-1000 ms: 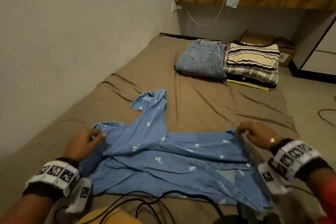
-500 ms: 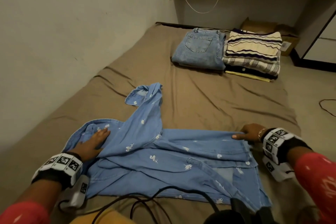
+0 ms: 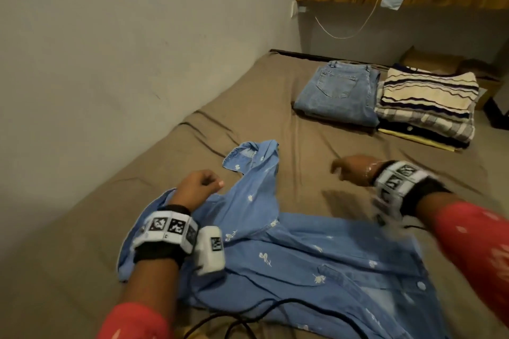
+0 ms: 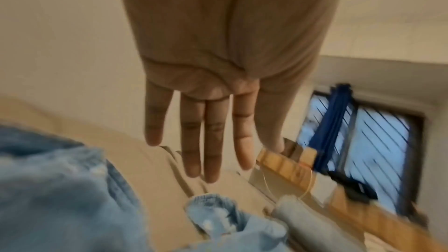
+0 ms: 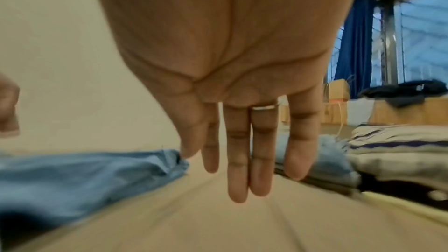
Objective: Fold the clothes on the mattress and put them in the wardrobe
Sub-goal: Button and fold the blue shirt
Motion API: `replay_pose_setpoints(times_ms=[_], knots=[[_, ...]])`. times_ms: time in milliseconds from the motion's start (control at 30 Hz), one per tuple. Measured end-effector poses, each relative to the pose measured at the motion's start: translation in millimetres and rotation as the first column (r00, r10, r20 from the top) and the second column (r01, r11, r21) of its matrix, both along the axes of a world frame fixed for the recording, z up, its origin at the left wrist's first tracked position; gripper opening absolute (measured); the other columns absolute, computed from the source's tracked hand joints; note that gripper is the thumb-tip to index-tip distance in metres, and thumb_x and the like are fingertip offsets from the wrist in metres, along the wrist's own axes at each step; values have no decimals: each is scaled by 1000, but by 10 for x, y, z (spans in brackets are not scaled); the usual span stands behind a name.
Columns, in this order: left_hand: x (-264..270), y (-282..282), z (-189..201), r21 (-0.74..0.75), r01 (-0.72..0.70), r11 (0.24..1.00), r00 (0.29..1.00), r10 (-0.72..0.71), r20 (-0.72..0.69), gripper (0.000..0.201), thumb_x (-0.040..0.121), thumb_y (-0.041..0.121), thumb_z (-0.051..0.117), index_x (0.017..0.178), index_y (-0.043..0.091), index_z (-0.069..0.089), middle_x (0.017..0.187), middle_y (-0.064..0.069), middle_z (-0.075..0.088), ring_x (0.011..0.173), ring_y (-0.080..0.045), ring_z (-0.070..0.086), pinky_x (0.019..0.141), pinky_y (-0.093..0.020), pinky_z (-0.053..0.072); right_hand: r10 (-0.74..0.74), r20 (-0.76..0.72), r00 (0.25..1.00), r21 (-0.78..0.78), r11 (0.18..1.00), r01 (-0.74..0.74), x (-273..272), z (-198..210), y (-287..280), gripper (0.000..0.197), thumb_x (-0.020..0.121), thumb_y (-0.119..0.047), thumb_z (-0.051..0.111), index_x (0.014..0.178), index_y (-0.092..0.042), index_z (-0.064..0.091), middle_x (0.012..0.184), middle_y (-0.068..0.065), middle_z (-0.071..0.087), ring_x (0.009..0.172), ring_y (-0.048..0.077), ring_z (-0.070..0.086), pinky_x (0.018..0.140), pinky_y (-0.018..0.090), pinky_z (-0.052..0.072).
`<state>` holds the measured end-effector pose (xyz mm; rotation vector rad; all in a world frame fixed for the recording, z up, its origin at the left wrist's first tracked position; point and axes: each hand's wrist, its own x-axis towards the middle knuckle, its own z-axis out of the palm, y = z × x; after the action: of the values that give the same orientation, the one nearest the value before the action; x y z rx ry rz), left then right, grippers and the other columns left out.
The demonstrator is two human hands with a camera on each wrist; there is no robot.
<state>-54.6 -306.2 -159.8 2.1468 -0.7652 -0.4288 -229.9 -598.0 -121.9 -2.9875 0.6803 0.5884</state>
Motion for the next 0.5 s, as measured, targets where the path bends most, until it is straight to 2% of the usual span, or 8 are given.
replay_pose_setpoints(times_ms=[100,167,200,267,333,367,433,500], knots=[[-101,-42,-289,-50,-122,991,970,108,-218,11,84,11,66,85,14,55,86,-10,63,88,-24,57,84,-37,47,146,114,983,48,987,-152,623,-138,417,42,89,-2,42,127,-17,50,125,9,57,114,26,53,93,30,39],[-165,-37,-478,109,-142,984,961,163,-221,39,83,22,68,116,9,51,116,-16,59,110,-29,55,94,-37,42,244,154,957,-25,970,-243,956,-225,638,46,88,-2,46,131,-19,47,130,12,52,117,29,50,97,34,39],[-186,-54,-529,221,-120,968,974,158,-160,49,83,26,68,124,7,49,122,-16,56,114,-29,53,92,-34,39,270,170,948,-50,963,-265,1088,-278,695,47,89,-3,48,132,-20,46,132,12,49,120,30,48,99,35,39],[-191,-70,-491,252,-61,966,992,87,-93,34,82,30,69,103,6,59,99,-14,62,98,-25,57,77,-33,38,354,162,921,-76,935,-346,1279,-374,772,51,90,-5,49,138,-20,40,142,11,40,130,28,39,103,39,35],[-126,-37,-462,63,59,996,984,-47,-171,25,75,26,72,73,6,56,70,-4,54,71,-11,54,65,-36,38,444,47,895,-82,895,-439,1431,-482,741,60,89,-6,50,143,-23,30,153,3,23,140,23,22,108,43,29],[-89,6,-428,-53,90,995,963,-100,-250,24,71,21,72,73,1,59,70,-3,55,67,-6,53,64,-33,40,449,-19,893,-86,890,-449,1478,-513,692,63,88,-8,53,143,-26,29,154,1,20,141,21,19,109,44,26],[-18,132,-365,-239,62,969,920,-148,-363,37,65,17,70,87,-13,63,79,-11,61,74,-12,56,68,-28,43,440,-34,898,-78,894,-441,1469,-467,573,53,84,-20,61,133,-29,44,143,1,41,132,23,37,106,44,25],[51,268,-351,-342,-16,940,891,-142,-432,52,61,19,73,93,-19,60,85,-16,61,79,-21,55,72,-31,43,419,46,907,-40,908,-417,1376,-301,436,34,79,-36,67,111,-23,63,110,2,63,109,22,55,104,39,27]])
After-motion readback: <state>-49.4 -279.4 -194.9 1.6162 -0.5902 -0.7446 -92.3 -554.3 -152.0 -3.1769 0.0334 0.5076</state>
